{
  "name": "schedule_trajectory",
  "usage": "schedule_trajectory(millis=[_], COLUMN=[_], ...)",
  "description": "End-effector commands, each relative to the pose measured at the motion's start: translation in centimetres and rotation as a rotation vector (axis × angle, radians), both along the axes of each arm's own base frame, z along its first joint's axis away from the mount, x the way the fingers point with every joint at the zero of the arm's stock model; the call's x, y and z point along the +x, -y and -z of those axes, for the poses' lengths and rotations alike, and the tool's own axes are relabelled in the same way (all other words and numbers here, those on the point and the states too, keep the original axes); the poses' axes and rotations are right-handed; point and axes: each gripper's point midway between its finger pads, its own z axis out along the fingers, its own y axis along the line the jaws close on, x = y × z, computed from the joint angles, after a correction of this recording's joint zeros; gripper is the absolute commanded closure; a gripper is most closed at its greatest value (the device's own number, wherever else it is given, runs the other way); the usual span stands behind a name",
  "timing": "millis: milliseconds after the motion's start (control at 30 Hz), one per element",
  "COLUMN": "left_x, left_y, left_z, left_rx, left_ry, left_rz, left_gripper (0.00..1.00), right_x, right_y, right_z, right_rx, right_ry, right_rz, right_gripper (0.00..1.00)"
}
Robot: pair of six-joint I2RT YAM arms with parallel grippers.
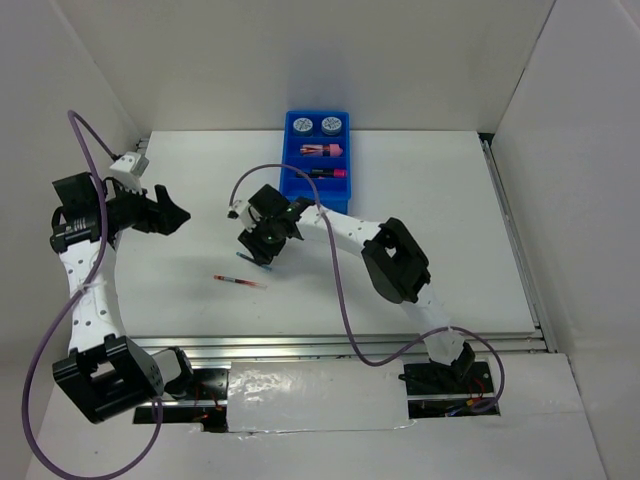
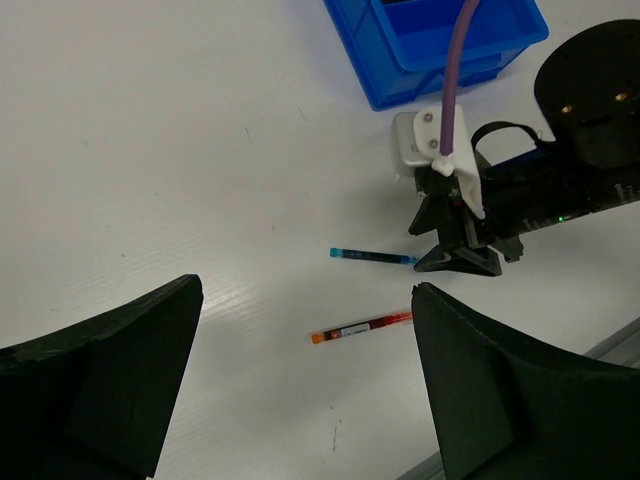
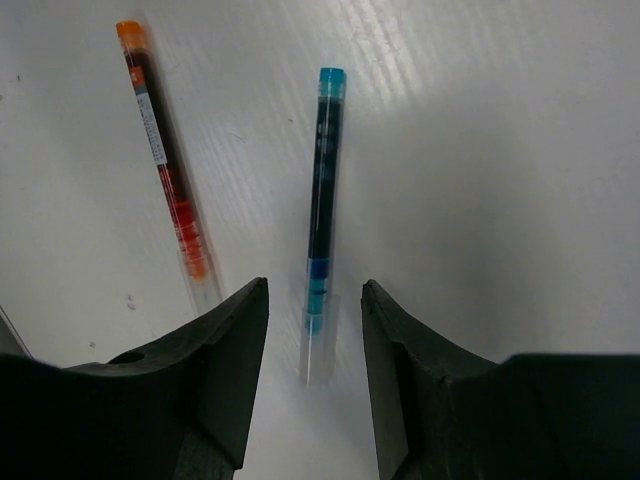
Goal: Sort the stationery into containers
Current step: Grab a piece of stationery with the right arm
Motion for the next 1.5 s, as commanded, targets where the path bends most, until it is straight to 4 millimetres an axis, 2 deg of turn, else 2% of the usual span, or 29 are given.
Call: schedule_trajectory(millis=[0,133,300,533,667,900,1033,1133,1167,1200,1233,1267,1333,1367,1400,1433,1467], left_x=[0.0,0.1,0.0,0.4,0.4,0.7,1.0,1.0,1.1,1.2,1.3,1.5,1.7,1.8,1.8,1.9,2.0], left_y=[0.5,0.5,0.6,0.4,0.2,0.4,0.5,0.6,0.6,0.6,0.6,0.5,0.7,0.8,1.0,1.1,1.2], left_z=[-0.3,-0.1,0.1,-0.2,-0.4,-0.6,-0.8,-0.9,-1.1,-1.1,-1.2,-1.3,-1.4,-1.4,-1.5,-1.3,-1.4], left_rx=[-0.044,-0.048,-0.050,-0.050,-0.037,-0.031,-0.030,-0.035,-0.029,-0.033,-0.035,-0.034,-0.051,-0.059,-0.068,-0.075,-0.077], left_ry=[0.010,0.002,0.002,0.010,0.015,0.027,0.031,0.035,0.044,0.046,0.051,0.059,0.060,0.062,0.063,0.056,0.062], left_rz=[0.017,0.017,0.024,0.021,0.019,0.023,0.027,0.030,0.031,0.028,0.029,0.028,0.032,0.037,0.043,0.044,0.044], left_gripper=[0.02,0.01,0.01,0.01,0.01,0.01,0.01,0.01,0.01,0.01,0.01,0.01,0.01,0.01,0.01,0.01,0.01], right_x=[-0.2,-0.4,0.5,0.1,0.3,-0.3,-0.8,-0.1,1.1,1.6,1.6,1.9,2.5,2.7,3.3,4.3,5.1], right_y=[-2.2,-2.2,-2.1,-2.1,-1.7,-0.6,1.0,2.5,3.3,3.7,4.3,4.8,6.4,6.9,7.6,8.7,9.4], right_z=[-1.4,0.3,1.1,2.8,3.5,4.1,4.2,1.5,-1.1,-2.6,-4.0,-6.8,-9.9,-12.9,-14.0,-16.3,-17.1], right_rx=[0.050,0.014,-0.011,-0.091,-0.129,-0.211,-0.252,-0.226,-0.190,-0.168,-0.154,-0.123,-0.109,-0.074,-0.072,-0.069,-0.069], right_ry=[0.038,0.042,0.061,0.077,0.076,0.119,0.114,0.113,0.139,0.152,0.153,0.186,0.230,0.287,0.323,0.405,0.443], right_rz=[-0.028,-0.019,0.003,-0.004,0.004,-0.018,-0.047,-0.051,-0.027,-0.024,-0.057,-0.063,-0.107,-0.112,-0.116,-0.128,-0.126], right_gripper=[0.51,0.51,0.54,0.58,0.66,0.74,0.90,0.97,0.97,0.98,0.99,0.99,1.00,1.00,1.00,1.00,1.00])
